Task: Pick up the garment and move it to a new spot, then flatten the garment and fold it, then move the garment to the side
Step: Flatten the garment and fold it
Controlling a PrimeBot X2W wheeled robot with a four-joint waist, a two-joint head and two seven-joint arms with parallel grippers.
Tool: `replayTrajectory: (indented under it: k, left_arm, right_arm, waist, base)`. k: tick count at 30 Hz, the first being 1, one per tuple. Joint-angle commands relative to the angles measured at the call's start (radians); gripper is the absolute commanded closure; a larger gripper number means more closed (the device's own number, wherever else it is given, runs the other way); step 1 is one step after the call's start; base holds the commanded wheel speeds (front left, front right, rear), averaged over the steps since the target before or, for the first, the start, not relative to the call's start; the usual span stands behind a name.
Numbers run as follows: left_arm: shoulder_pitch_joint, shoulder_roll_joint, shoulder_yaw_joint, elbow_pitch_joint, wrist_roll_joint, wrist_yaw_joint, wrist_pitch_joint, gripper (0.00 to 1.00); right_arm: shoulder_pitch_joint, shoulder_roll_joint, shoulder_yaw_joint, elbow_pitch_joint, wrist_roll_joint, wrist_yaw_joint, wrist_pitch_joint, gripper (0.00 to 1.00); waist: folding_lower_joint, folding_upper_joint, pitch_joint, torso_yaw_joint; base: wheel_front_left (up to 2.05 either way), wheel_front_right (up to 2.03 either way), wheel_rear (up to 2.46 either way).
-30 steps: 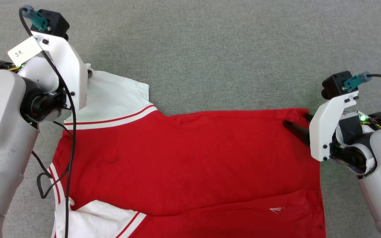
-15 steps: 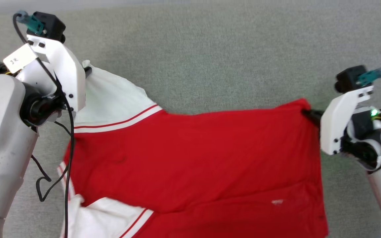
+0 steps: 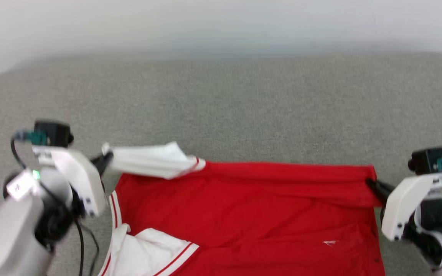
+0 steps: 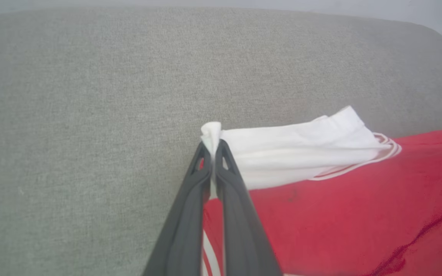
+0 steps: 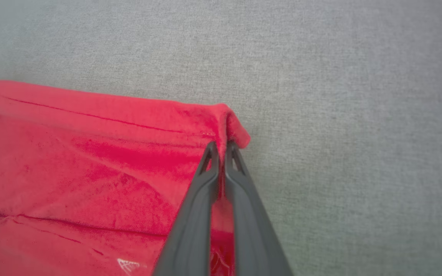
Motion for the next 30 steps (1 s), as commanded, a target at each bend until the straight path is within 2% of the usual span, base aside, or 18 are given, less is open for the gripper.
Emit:
replayTrajectory:
  k: [1,14,15,16,17,18,19,26,27,28,29,30]
  left_arm:
    - [0.064,0.000,0.007,-0.031,-0.008,0.019,-0.021,1.00]
    - [0.503,-0.013,0.043,-0.210,-0.095,0.147,-0.110,1.00]
    - [0.527,-0.014,0.042,-0.213,-0.099,0.153,-0.113,1.00]
    - [0.546,-0.015,0.039,-0.213,-0.099,0.157,-0.115,1.00]
    - [0.585,-0.034,0.021,-0.202,-0.104,0.156,-0.123,1.00]
    - [0.590,-0.046,0.017,-0.193,-0.106,0.153,-0.130,1.00]
    - [0.595,-0.056,0.010,-0.181,-0.108,0.148,-0.136,1.00]
    - [0.556,-0.127,0.003,-0.081,-0.089,0.117,-0.232,1.00]
    - [0.548,-0.136,0.008,-0.069,-0.091,0.116,-0.248,0.88]
    - [0.542,-0.143,0.011,-0.058,-0.094,0.110,-0.261,0.62]
    - [0.539,-0.145,0.009,-0.048,-0.094,0.102,-0.267,0.10]
    - [0.532,-0.147,0.009,-0.043,-0.089,0.096,-0.277,0.00]
  right_arm:
    - [0.041,0.012,-0.016,-0.001,-0.006,-0.002,-0.019,1.00]
    - [0.252,0.082,-0.113,0.058,-0.024,-0.002,-0.111,1.00]
    - [0.263,0.087,-0.115,0.063,-0.027,-0.002,-0.120,0.96]
    - [0.272,0.091,-0.120,0.066,-0.029,-0.002,-0.131,0.78]
    - [0.304,0.110,-0.124,0.084,-0.030,-0.002,-0.149,0.48]
    - [0.313,0.120,-0.129,0.089,-0.029,-0.002,-0.158,0.12]
    - [0.321,0.130,-0.130,0.093,-0.030,-0.002,-0.166,0.00]
    - [0.360,0.179,-0.133,0.088,-0.032,-0.002,-0.226,0.00]
    - [0.362,0.182,-0.133,0.080,-0.034,-0.002,-0.235,0.00]
    - [0.364,0.185,-0.134,0.070,-0.033,-0.001,-0.244,0.00]
    - [0.365,0.186,-0.136,0.055,-0.034,-0.001,-0.253,0.00]
    - [0.370,0.186,-0.141,0.039,-0.034,-0.001,-0.260,0.00]
  waist:
    - [0.0001,0.0000,-0.029,0.016]
    - [0.0001,0.0000,-0.108,0.040]
    - [0.0001,0.0000,-0.113,0.041]
    - [0.0001,0.0000,-0.117,0.042]
    - [0.0001,0.0000,-0.130,0.046]
    - [0.0001,0.0000,-0.132,0.046]
    - [0.0001,0.0000,-0.134,0.047]
    - [0.0001,0.0000,-0.145,0.041]
    - [0.0001,0.0000,-0.147,0.039]
    - [0.0001,0.0000,-0.148,0.037]
    - [0.0001,0.0000,-0.149,0.036]
    - [0.0001,0.0000,-0.150,0.035]
  base:
    - [0.00,0.00,0.00]
    - [0.00,0.00,0.00]
    - [0.00,0.00,0.00]
    - [0.00,0.00,0.00]
    - [0.00,0.00,0.00]
    - [0.00,0.00,0.00]
    - [0.00,0.00,0.00]
    - [0.00,0.00,0.00]
    - [0.00,0.00,0.00]
    - [0.00,0.00,0.00]
    - [0.00,0.00,0.00]
    - [0.00,0.00,0.00]
